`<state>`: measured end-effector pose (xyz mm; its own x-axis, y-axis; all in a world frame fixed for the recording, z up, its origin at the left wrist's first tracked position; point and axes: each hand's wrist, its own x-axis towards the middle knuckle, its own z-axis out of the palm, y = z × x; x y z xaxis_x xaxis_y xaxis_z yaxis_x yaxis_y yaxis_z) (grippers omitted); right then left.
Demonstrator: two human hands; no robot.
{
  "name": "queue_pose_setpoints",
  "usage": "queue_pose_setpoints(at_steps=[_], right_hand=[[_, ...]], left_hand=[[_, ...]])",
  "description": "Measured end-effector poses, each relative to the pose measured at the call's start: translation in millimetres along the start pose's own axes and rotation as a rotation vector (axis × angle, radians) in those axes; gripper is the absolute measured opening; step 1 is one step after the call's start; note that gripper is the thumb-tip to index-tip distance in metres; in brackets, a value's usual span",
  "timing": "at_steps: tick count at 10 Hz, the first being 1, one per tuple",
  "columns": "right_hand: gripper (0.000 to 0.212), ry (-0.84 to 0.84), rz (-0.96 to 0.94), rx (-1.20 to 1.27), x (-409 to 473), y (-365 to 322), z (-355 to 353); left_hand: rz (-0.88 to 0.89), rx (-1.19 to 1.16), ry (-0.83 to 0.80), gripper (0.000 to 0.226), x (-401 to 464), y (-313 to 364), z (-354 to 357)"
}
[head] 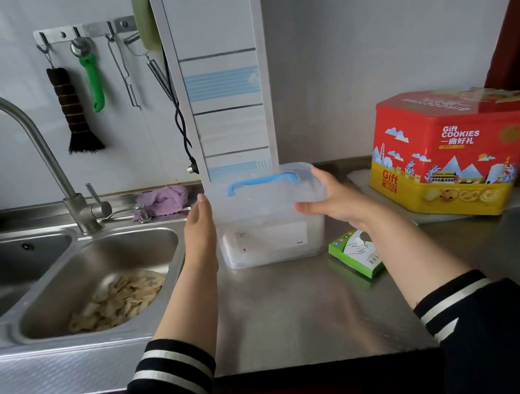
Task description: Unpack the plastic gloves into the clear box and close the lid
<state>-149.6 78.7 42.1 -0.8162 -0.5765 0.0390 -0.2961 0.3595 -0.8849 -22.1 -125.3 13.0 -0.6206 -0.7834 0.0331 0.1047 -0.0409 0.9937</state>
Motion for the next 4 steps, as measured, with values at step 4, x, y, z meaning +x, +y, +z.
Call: queue_pose_setpoints(at_steps=[4], right_hand=[[0.103, 0.137, -0.094, -0.058, -5, -4, 28]], left_hand=[[0.016, -0.027, 0.226, 0.065, -11, -36, -4]])
